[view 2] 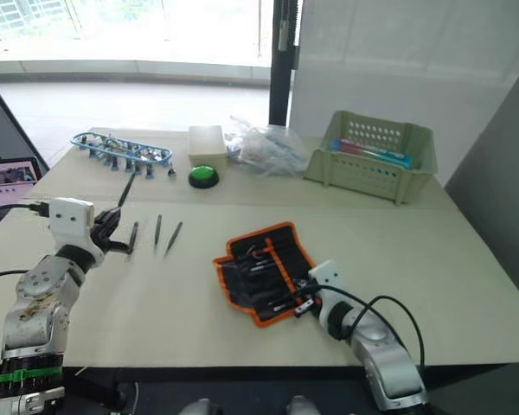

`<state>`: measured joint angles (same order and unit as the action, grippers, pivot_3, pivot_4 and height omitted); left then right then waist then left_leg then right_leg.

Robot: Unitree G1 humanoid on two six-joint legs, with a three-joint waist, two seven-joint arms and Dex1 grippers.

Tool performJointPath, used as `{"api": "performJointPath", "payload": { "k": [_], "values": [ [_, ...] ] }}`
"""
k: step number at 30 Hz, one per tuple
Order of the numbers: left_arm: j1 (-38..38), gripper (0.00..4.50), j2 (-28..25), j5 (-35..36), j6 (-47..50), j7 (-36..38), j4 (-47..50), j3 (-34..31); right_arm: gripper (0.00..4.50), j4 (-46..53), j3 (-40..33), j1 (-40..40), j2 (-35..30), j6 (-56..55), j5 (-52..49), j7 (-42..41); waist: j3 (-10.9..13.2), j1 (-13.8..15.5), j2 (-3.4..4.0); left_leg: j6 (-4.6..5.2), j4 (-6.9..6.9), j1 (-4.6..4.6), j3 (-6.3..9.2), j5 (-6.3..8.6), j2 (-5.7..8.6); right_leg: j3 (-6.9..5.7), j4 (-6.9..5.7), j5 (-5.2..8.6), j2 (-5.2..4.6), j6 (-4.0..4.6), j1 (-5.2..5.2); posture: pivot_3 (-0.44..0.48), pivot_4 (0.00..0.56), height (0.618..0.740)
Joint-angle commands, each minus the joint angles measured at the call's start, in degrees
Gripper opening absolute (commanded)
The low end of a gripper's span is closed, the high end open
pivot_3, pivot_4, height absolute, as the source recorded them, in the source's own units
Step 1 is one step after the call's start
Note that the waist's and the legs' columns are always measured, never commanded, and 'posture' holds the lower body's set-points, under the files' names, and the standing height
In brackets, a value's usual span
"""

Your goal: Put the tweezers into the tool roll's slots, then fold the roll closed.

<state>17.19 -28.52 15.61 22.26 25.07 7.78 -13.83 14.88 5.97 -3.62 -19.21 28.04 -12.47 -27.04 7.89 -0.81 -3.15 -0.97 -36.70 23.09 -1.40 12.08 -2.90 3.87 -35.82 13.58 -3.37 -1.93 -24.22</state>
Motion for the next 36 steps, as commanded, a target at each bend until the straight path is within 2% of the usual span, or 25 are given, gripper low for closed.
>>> {"api": "performJointPath", "payload": {
  "k": [1,4,9,14,22,36],
  "values": [
    [2.0,0.03,-1.7,2.8,3.8,7.7,5.6,7.3,0.0,-1.0,1.0,1.1,-0.1,2.0,0.5,0.2,0.0,-0.1,0.01,0.32,0.0,0.02,0.0,-0.19,0.0,0.0,0.0,0.02,0.01,-0.02,-0.02,0.0,0.15,0.738],
    [4.1,0.03,-2.7,4.9,8.1,13.5,8.8,13.8,0.0,-0.2,1.0,1.8,-0.2,2.2,0.5,0.5,0.1,-0.2,0.08,0.37,0.01,0.08,0.01,-0.22,-0.03,0.0,-0.01,0.1,0.05,-0.06,-0.08,0.0,0.15,0.738],
    [7.5,0.03,-4.8,4.1,13.7,19.5,9.5,23.2,0.0,0.8,0.8,2.9,-0.3,2.2,0.9,1.1,0.2,-0.2,0.24,0.38,0.02,0.07,0.02,-0.22,-0.01,0.03,0.0,0.19,0.07,-0.07,-0.07,0.0,0.15,0.738],
    [12.2,0.03,-9.4,-0.6,17.7,22.9,7.5,30.2,0.0,1.9,1.1,3.3,-0.1,2.5,0.9,2.2,0.3,-0.2,0.31,0.39,0.02,0.08,0.06,-0.23,0.0,0.06,-0.01,0.23,0.12,-0.11,-0.08,0.0,0.15,0.738],
    [17.4,0.03,-12.0,-3.2,18.7,27.9,5.4,34.6,0.0,2.6,1.4,4.1,0.6,2.1,1.1,3.6,0.4,-0.2,0.43,0.4,0.02,0.1,0.07,-0.23,0.01,0.07,0.0,0.26,0.12,-0.11,-0.08,0.0,0.15,0.738],
    [19.9,0.03,-9.1,-8.4,19.2,28.1,1.4,37.0,0.0,2.9,2.1,4.6,1.5,2.1,0.9,5.0,0.5,-0.2,0.42,0.4,0.02,0.09,0.09,-0.24,0.01,0.07,-0.04,0.26,0.14,-0.12,-0.07,0.0,0.15,0.738]
  ]
}}
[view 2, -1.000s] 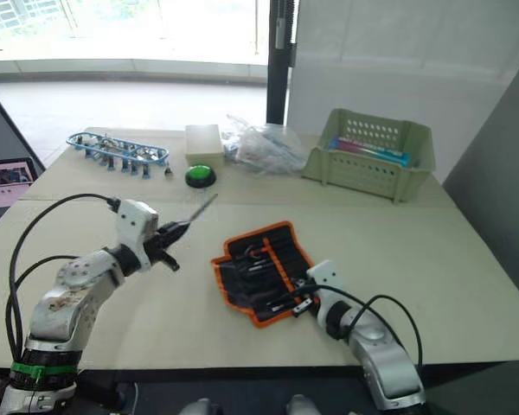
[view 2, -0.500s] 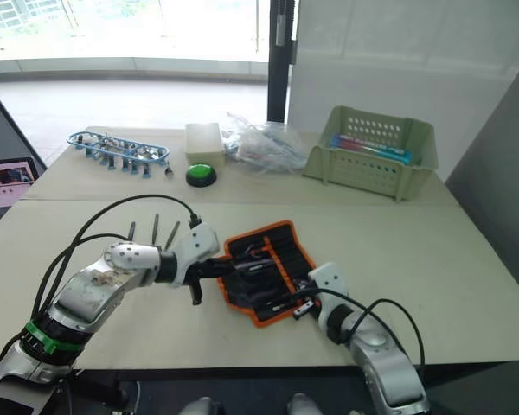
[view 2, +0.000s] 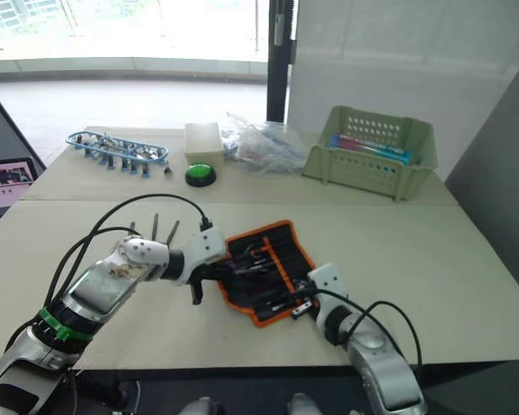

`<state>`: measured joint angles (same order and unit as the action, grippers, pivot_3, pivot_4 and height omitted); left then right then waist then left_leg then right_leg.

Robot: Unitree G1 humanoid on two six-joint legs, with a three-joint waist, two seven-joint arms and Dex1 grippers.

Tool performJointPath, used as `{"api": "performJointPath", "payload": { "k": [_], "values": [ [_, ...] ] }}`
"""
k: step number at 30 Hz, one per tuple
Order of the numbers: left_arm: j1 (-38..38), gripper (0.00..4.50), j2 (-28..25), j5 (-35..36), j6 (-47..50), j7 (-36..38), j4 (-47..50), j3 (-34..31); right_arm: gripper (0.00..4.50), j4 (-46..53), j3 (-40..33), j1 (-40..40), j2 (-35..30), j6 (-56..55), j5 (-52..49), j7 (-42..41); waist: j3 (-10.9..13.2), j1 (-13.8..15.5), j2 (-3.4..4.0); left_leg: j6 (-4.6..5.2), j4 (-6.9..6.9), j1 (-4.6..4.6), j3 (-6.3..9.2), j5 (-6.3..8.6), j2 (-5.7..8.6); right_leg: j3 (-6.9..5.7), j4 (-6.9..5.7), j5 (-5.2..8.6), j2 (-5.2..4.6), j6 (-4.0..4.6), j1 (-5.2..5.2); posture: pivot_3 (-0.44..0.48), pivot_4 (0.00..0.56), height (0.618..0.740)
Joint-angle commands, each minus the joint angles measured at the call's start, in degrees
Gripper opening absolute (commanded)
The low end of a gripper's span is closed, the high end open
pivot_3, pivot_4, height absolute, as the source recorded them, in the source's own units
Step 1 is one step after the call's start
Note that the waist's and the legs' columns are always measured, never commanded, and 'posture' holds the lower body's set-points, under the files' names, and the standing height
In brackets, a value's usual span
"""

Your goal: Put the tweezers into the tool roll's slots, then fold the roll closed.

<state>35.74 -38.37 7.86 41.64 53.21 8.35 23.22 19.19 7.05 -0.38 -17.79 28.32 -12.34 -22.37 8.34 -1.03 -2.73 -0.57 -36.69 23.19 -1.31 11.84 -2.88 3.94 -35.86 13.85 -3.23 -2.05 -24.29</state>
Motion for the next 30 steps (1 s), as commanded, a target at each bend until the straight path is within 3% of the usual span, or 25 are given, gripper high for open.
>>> {"api": "performJointPath", "payload": {
  "k": [1,20,30],
  "values": [
    [1.4,0.03,1.0,-0.9,-0.1,0.0,0.9,0.1,0.0,-1.4,1.0,1.4,0.1,1.8,0.8,0.3,0.0,0.0,0.0,0.0,0.0,0.0,0.0,0.0,0.0,0.0,0.0,0.0,0.0,0.0,0.0,0.0,0.15,0.738],
    [4.0,0.03,3.7,-4.4,-0.6,1.9,-2.7,2.9,0.0,-0.3,1.2,2.3,0.7,2.1,0.6,1.5,0.0,0.0,0.0,0.01,-0.01,-0.01,0.04,-0.01,0.0,0.01,-0.07,-0.13,0.05,-0.23,0.01,0.0,0.15,0.738],
    [8.1,0.03,9.4,-7.6,-3.9,1.3,-9.6,5.7,0.0,0.0,1.5,2.9,1.4,2.0,0.7,2.1,0.0,0.2,-0.01,0.02,-0.06,0.0,0.07,-0.01,0.02,0.01,-0.1,-0.16,0.06,-0.27,0.04,0.0,0.15,0.738]
  ]
}}
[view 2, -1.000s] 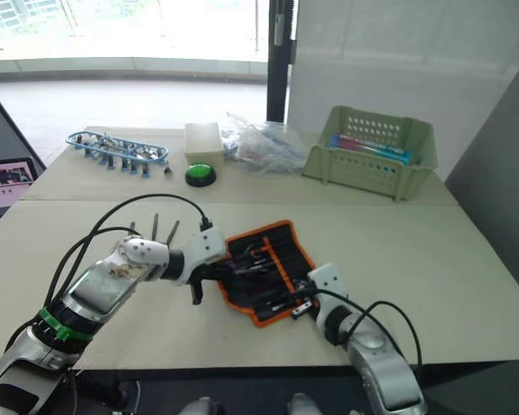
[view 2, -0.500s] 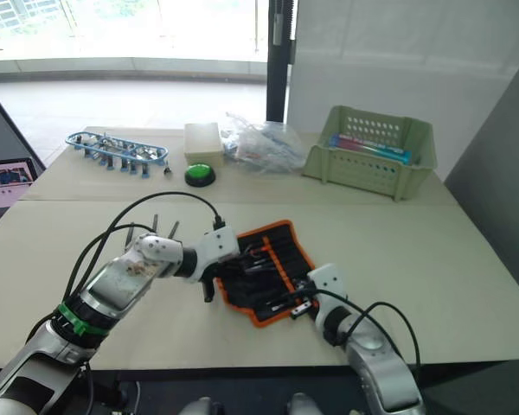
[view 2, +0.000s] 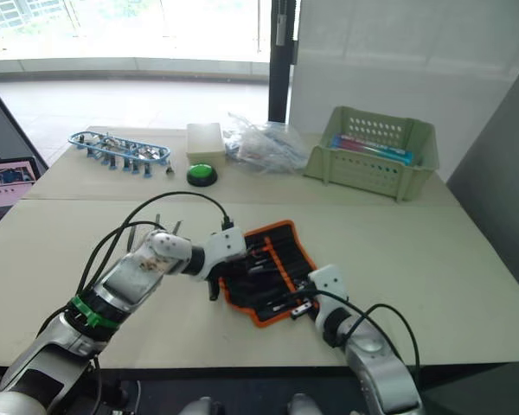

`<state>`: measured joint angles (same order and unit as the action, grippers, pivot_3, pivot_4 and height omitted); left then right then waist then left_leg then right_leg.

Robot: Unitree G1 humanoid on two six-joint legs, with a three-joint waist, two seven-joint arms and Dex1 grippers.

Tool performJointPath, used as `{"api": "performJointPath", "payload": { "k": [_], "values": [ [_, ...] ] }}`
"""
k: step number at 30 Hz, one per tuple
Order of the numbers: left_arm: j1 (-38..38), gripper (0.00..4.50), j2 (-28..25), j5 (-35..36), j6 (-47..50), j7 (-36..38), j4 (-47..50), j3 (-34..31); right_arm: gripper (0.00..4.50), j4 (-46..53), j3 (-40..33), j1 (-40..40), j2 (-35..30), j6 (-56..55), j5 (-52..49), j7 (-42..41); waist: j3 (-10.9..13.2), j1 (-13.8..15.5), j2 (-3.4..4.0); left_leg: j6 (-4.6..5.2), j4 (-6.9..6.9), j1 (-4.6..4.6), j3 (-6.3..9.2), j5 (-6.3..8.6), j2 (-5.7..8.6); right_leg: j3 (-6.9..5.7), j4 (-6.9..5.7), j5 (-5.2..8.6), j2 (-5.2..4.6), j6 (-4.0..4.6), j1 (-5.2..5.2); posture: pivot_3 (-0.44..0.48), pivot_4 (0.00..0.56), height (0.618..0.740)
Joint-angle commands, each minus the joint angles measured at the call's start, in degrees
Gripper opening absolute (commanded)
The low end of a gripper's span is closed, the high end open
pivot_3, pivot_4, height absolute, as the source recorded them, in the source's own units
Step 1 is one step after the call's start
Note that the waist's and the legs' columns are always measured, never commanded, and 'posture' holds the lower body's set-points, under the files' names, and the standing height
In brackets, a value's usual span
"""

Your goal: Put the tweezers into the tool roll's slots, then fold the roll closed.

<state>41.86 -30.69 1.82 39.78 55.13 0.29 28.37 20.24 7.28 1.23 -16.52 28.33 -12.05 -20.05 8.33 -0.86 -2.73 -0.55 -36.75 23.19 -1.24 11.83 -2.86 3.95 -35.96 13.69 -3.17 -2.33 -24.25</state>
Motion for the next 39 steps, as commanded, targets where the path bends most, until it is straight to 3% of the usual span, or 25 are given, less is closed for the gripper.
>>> {"api": "performJointPath", "payload": {
  "k": [1,12,21,26,34,35,39],
  "values": [
    [2.2,0.03,2.2,-1.9,-2.5,-0.7,-2.2,0.7,0.0,-1.0,1.3,1.3,0.1,2.0,0.4,-0.2,0.0,0.0,0.0,0.0,-0.01,0.0,0.01,0.0,0.0,0.0,-0.01,-0.01,0.01,-0.02,0.0,0.0,0.15,0.738],
    [5.5,0.03,13.1,-4.8,-9.2,-2.5,-13.6,1.8,0.0,0.2,2.7,1.8,-1.1,2.7,0.3,-1.7,0.0,0.1,0.0,0.01,-0.05,0.02,0.04,0.0,0.04,0.0,-0.03,-0.04,0.01,-0.08,0.02,0.0,0.15,0.738],
    [5.5,0.03,15.0,-6.3,-12.3,-3.0,-18.2,0.6,0.0,0.4,2.7,1.8,-1.3,3.0,0.3,-2.0,0.0,0.1,0.01,0.01,-0.11,0.0,0.08,0.0,0.05,0.0,-0.04,-0.05,0.01,-0.09,0.1,0.0,0.15,0.738],
    [3.9,1.57,11.7,-3.2,-10.8,-2.1,-11.1,-5.3,0.0,0.1,2.8,2.0,-1.4,2.9,0.5,-1.9,0.0,-0.3,0.02,0.01,-0.11,0.01,0.09,-0.01,0.05,0.0,-0.09,-0.05,0.02,-0.09,0.06,0.0,0.15,0.738],
    [-7.8,4.27,-3.0,6.6,0.9,-0.4,8.7,-22.8,0.0,-0.2,2.1,2.5,-2.2,2.4,0.5,-2.3,0.0,-1.7,0.14,0.02,-0.02,-0.05,0.29,0.0,-0.05,-0.01,-0.19,-0.02,0.14,-0.01,0.05,0.0,0.15,0.738],
    [-10.8,4.45,-4.8,7.5,1.8,-0.9,10.7,-25.7,0.0,-0.4,1.9,2.4,-2.4,2.3,0.5,-2.5,0.0,-1.6,0.15,0.02,-0.03,-0.05,0.28,0.0,-0.05,-0.01,-0.18,-0.01,0.13,-0.02,0.06,0.0,0.15,0.738],
    [-23.1,4.45,-9.1,9.1,2.5,-4.4,15.1,-36.2,0.0,-1.1,1.5,2.1,-3.1,2.0,0.6,-3.4,0.0,-1.4,0.08,0.02,-0.04,-0.09,0.26,0.0,-0.05,-0.03,-0.17,-0.02,0.08,-0.01,0.07,0.0,0.15,0.738]
  ]
}}
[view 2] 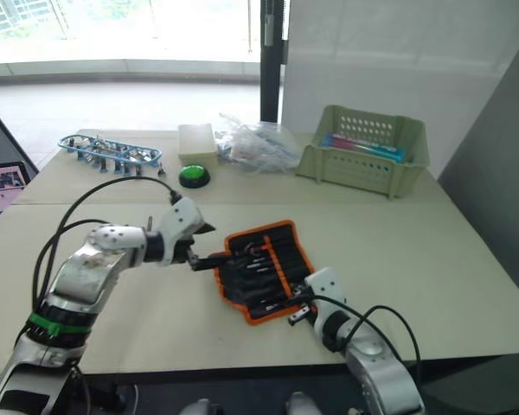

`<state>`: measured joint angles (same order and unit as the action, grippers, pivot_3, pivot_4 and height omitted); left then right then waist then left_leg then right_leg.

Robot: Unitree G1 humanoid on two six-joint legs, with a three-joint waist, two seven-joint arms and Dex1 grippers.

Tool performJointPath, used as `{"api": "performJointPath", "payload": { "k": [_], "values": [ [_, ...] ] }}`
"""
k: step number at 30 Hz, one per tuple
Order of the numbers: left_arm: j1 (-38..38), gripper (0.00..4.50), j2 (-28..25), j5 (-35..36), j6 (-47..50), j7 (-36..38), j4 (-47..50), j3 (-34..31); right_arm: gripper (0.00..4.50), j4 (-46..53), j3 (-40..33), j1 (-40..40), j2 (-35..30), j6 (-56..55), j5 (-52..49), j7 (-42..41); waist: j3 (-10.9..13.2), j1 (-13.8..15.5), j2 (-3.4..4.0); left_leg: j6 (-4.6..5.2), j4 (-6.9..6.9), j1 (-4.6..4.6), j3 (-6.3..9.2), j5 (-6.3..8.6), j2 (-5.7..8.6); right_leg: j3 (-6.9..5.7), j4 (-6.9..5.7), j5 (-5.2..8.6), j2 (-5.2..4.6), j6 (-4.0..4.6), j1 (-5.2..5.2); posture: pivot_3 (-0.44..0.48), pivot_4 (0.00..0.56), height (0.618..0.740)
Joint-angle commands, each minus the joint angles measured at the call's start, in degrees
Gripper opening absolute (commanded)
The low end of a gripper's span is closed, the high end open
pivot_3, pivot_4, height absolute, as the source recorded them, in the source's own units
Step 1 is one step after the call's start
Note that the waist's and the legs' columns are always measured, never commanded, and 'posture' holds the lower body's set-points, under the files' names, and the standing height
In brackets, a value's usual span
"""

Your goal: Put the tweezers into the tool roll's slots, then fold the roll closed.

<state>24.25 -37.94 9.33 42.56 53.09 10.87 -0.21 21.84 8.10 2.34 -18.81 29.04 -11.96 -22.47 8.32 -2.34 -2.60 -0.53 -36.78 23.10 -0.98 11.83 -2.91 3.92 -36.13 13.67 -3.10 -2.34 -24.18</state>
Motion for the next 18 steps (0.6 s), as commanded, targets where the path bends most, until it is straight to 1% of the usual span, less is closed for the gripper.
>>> {"api": "performJointPath", "payload": {
  "k": [1,4,6,7,8,11,13,15,18],
  "values": [
    [-8.8,4.45,-2.4,1.8,-0.6,-3.3,5.5,-10.2,0.0,-2.9,0.5,0.9,-1.0,1.1,0.5,-1.2,0.0,0.0,-0.06,0.0,0.0,0.0,0.01,0.0,0.0,-0.02,0.0,0.0,0.0,0.0,0.01,0.0,0.15,0.738],
    [-18.3,4.45,-0.9,3.2,-3.4,-6.7,8.0,-19.9,0.0,-3.4,0.2,0.6,-1.6,0.9,0.3,-2.1,0.0,0.2,-0.11,0.0,0.0,-0.08,-0.03,0.0,-0.02,-0.02,-0.01,0.03,-0.07,0.06,0.03,0.0,0.15,0.738],
    [-26.2,4.45,2.2,4.1,-6.7,-9.0,10.1,-27.0,0.0,-4.0,-0.2,0.3,-2.1,0.9,0.1,-2.8,0.0,0.1,-0.16,-0.01,0.0,-0.12,-0.04,0.0,-0.04,-0.06,0.02,0.09,-0.1,0.23,0.03,0.0,0.15,0.738],
    [-30.0,4.45,4.4,4.8,-9.9,-9.7,10.9,-30.1,0.0,-4.3,-0.3,0.1,-2.2,0.9,0.0,-3.1,0.0,0.1,-0.15,-0.01,0.0,-0.16,-0.1,0.01,-0.05,-0.06,0.02,0.17,-0.19,0.4,0.07,0.0,0.15,0.738],
    [-33.5,4.45,6.3,5.2,-12.1,-10.3,11.3,-32.4,0.0,-4.6,-0.4,0.0,-2.4,1.0,-0.1,-3.5,0.0,0.0,-0.17,-0.02,0.01,-0.19,-0.15,0.01,-0.05,-0.05,0.0,0.18,-0.26,0.44,0.07,0.0,0.15,0.738],
    [-40.9,4.45,10.1,6.1,-17.8,-11.7,12.0,-36.3,0.0,-5.3,-0.7,-0.2,-3.0,0.9,-0.3,-4.6,-0.1,0.3,-0.27,-0.03,0.02,-0.19,-0.24,0.02,-0.05,-0.03,0.05,0.07,-0.34,0.69,0.05,0.0,0.15,0.738],
    [-44.5,4.45,12.8,8.3,-19.1,-12.9,13.0,-39.0,0.0,-6.0,-0.9,-0.4,-3.3,0.7,-0.3,-5.2,-0.1,0.8,-0.31,-0.04,0.02,-0.17,-0.24,0.02,-0.06,-0.08,0.07,0.14,-0.35,0.63,0.03,0.0,0.15,0.738],
    [-47.6,4.45,15.3,10.4,-19.8,-13.9,14.5,-41.1,0.0,-6.6,-1.0,-0.6,-3.4,0.4,-0.2,-5.7,-0.2,1.1,-0.5,-0.54,0.02,-0.28,-0.24,0.33,-0.16,-0.16,0.16,0.23,-0.36,0.53,-0.07,0.0,0.15,0.738],
    [-51.4,4.45,18.1,13.3,-20.1,-15.6,17.5,-42.6,0.0,-7.3,-1.0,-1.0,-3.3,0.2,-0.2,-6.1,-0.2,1.3,-0.52,-0.61,0.02,-0.28,-0.28,0.37,-0.26,-0.12,0.29,0.22,-0.44,0.55,-0.07,0.0,0.15,0.738]
  ]
}}
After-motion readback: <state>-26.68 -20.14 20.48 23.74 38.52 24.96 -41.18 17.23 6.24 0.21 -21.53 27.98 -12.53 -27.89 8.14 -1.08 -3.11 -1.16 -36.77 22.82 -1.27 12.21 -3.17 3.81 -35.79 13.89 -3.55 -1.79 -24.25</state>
